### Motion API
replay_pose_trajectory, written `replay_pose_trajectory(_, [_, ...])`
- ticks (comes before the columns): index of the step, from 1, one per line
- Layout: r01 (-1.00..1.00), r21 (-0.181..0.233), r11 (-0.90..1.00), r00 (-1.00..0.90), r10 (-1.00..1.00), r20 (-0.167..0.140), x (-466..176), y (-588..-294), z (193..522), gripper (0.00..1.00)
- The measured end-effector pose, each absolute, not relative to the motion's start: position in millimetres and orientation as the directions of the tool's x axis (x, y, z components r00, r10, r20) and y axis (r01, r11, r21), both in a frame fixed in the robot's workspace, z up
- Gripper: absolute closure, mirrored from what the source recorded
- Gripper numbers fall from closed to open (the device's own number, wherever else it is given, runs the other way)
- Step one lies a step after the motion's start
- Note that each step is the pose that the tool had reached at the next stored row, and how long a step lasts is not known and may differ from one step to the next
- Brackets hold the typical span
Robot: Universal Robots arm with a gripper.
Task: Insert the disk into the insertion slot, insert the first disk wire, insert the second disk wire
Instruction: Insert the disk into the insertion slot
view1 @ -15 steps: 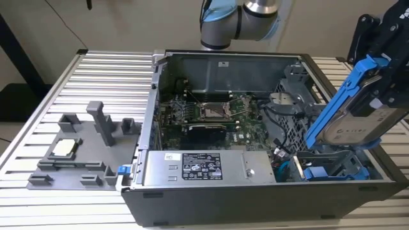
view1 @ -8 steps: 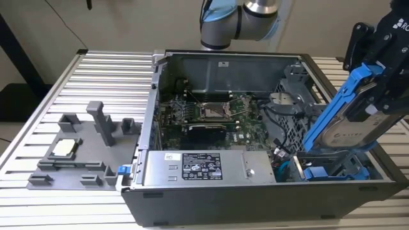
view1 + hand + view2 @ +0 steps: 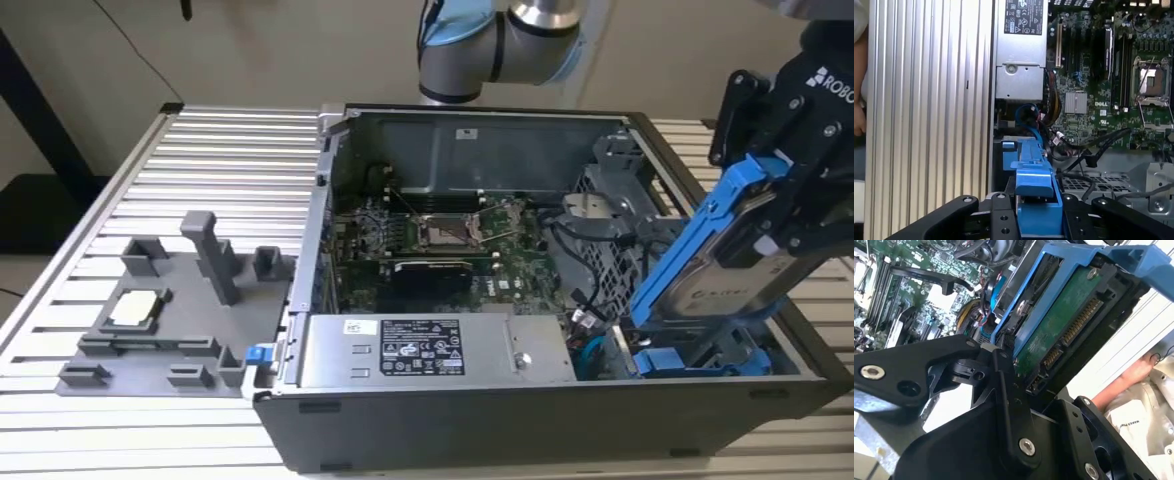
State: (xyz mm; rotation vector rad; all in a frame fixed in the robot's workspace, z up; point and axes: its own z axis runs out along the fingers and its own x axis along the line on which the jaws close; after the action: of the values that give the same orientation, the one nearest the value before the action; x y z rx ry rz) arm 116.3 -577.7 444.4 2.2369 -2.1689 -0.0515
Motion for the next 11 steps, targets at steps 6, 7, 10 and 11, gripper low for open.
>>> replay_pose_trajectory(6, [-0.999, 0.041, -0.035, 0.035, -0.999, -0.006, 118, -578, 433, 0.67])
replay_pose_trajectory(7, [-0.999, 0.041, -0.035, 0.035, -0.999, -0.006, 119, -578, 431, 0.67])
replay_pose_trajectory(10, [-0.999, 0.041, -0.035, 0.035, -0.999, -0.006, 121, -578, 426, 0.67])
replay_pose_trajectory(11, [-0.999, 0.041, -0.035, 0.035, -0.999, -0.006, 122, -578, 425, 0.67])
